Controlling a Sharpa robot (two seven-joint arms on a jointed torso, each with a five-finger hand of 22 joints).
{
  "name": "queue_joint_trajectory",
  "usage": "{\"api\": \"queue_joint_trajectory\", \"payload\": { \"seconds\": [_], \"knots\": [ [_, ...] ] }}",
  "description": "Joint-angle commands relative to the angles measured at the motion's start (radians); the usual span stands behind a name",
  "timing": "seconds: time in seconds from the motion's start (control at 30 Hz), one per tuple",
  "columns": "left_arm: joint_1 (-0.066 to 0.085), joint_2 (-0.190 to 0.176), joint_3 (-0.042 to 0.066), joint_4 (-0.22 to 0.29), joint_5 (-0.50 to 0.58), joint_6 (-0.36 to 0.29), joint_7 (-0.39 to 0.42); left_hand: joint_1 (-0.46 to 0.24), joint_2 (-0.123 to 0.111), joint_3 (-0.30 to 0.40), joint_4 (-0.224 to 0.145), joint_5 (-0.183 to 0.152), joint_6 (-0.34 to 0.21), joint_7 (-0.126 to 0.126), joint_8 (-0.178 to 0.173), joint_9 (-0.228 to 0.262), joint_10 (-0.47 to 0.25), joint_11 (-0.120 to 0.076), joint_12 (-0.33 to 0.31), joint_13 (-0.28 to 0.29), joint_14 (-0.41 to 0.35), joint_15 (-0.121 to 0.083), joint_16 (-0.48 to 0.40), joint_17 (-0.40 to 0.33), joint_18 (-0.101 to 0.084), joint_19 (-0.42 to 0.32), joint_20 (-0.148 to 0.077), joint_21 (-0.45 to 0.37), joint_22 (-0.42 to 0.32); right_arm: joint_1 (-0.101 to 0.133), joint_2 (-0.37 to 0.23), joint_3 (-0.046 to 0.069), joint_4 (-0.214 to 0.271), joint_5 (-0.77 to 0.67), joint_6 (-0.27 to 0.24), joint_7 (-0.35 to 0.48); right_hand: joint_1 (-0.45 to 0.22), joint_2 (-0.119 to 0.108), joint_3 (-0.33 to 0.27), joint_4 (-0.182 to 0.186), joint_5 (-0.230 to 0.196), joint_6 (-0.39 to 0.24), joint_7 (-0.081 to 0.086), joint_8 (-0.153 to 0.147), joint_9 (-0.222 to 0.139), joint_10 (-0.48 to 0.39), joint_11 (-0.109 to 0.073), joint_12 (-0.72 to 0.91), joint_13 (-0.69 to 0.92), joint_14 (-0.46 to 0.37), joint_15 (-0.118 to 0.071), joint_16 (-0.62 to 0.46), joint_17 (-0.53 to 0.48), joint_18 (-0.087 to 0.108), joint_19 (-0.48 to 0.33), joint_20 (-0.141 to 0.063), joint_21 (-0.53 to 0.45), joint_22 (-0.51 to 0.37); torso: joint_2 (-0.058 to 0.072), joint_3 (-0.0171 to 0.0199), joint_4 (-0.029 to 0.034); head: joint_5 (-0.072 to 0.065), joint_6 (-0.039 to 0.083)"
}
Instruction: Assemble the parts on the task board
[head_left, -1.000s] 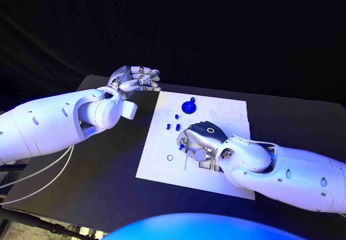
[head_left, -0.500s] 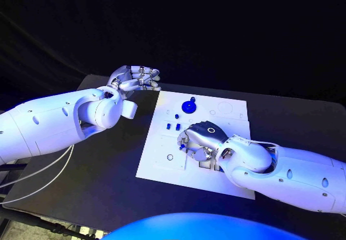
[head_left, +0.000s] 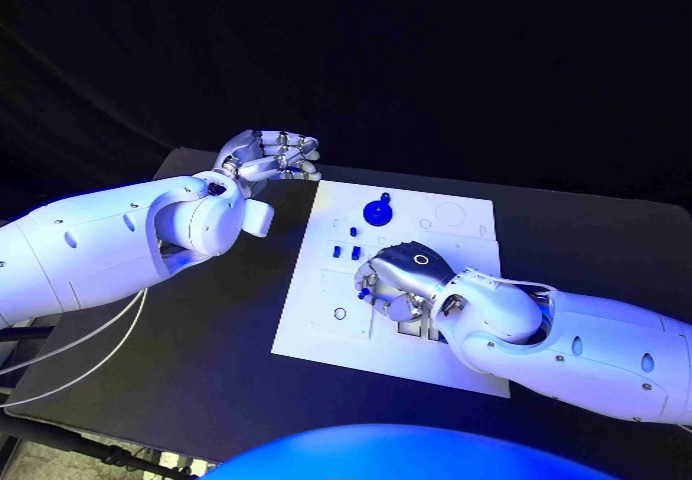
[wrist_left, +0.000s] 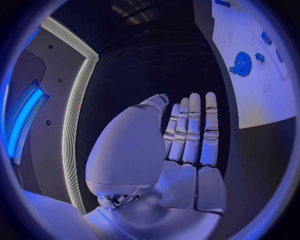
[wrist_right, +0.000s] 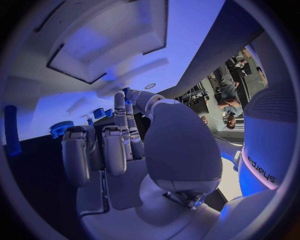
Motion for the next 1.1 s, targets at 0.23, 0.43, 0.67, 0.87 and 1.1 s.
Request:
{"api": "queue_joint_trajectory", "payload": {
  "seconds": [0.23, 0.43, 0.67, 0.87, 1.1],
  "knots": [
    [0.001, 0.000, 0.001, 0.003, 0.004, 0.006, 0.006, -0.006, -0.008, 0.003, 0.000, 0.001, -0.008, 0.002, 0.004, 0.000, -0.007, -0.003, 0.002, 0.001, -0.004, 0.001, -0.007, 0.001, 0.012, 0.002, 0.005, -0.007, -0.001, -0.001, 0.011, -0.001, -0.013, -0.012, 0.031, -0.008, -0.011, 0.000, -0.003, 0.002, 0.004, 0.008, 0.000, 0.004, 0.002, 0.005, 0.001, -0.007, 0.001, 0.069, -0.004, 0.003, 0.099, -0.014, 0.073, -0.004, 0.002, 0.231, 0.000, -0.0004, 0.0004, 0.001, -0.002],
    [0.001, 0.000, 0.001, 0.004, 0.004, 0.006, 0.005, -0.006, -0.008, 0.004, 0.000, 0.001, -0.008, 0.002, 0.005, 0.000, -0.007, -0.003, 0.002, 0.001, -0.005, 0.001, -0.007, 0.002, 0.011, 0.002, 0.005, -0.008, -0.001, -0.002, 0.020, -0.003, -0.021, -0.013, 0.049, -0.013, -0.015, -0.001, -0.005, 0.003, 0.002, 0.006, 0.001, 0.003, 0.002, 0.005, 0.001, -0.009, 0.001, 0.069, -0.004, 0.002, 0.098, -0.014, 0.071, -0.004, -0.002, 0.229, 0.001, 0.0001, 0.0004, 0.001, -0.003],
    [0.001, 0.000, 0.001, 0.004, 0.004, 0.007, 0.004, -0.006, -0.008, 0.004, 0.000, 0.001, -0.008, 0.002, 0.005, 0.000, -0.007, -0.003, 0.002, 0.001, -0.005, 0.001, -0.007, 0.002, 0.011, 0.002, 0.005, -0.008, -0.001, -0.003, 0.019, -0.004, -0.017, -0.016, 0.064, -0.021, -0.033, -0.009, -0.011, 0.010, -0.022, -0.020, 0.010, -0.011, -0.002, -0.013, 0.010, -0.026, 0.000, 0.068, 0.002, 0.001, 0.094, -0.011, 0.066, 0.000, -0.012, 0.225, 0.000, 0.0000, 0.0008, -0.001, -0.005],
    [0.001, -0.001, 0.001, 0.003, 0.004, 0.007, 0.003, -0.006, -0.008, 0.004, 0.000, 0.001, -0.008, 0.002, 0.005, 0.000, -0.007, -0.003, 0.002, 0.001, -0.005, 0.001, -0.007, 0.002, 0.011, 0.002, 0.005, -0.008, -0.001, -0.004, 0.012, -0.004, -0.008, -0.019, 0.056, -0.024, -0.051, -0.026, -0.012, 0.017, -0.026, -0.068, 0.030, -0.041, -0.015, -0.037, 0.025, -0.043, -0.002, 0.066, 0.015, -0.001, 0.089, -0.009, 0.061, 0.009, -0.024, 0.219, -0.001, 0.0008, -0.0008, 0.000, -0.006],
    [0.001, 0.000, 0.001, 0.001, 0.004, 0.009, 0.002, -0.007, -0.008, 0.006, 0.000, 0.001, -0.008, 0.002, 0.005, 0.000, -0.007, -0.003, 0.003, 0.002, -0.005, 0.002, -0.008, 0.002, 0.011, 0.002, 0.005, -0.009, -0.002, -0.004, -0.003, -0.004, 0.007, -0.029, 0.016, -0.032, -0.074, -0.053, -0.024, 0.027, -0.041, -0.128, 0.036, -0.080, -0.032, -0.098, 0.040, -0.061, -0.009, 0.061, 0.029, -0.010, 0.071, 0.001, 0.039, 0.023, -0.068, 0.197, -0.001, 0.0009, -0.0010, -0.001, -0.004]
  ]
}}
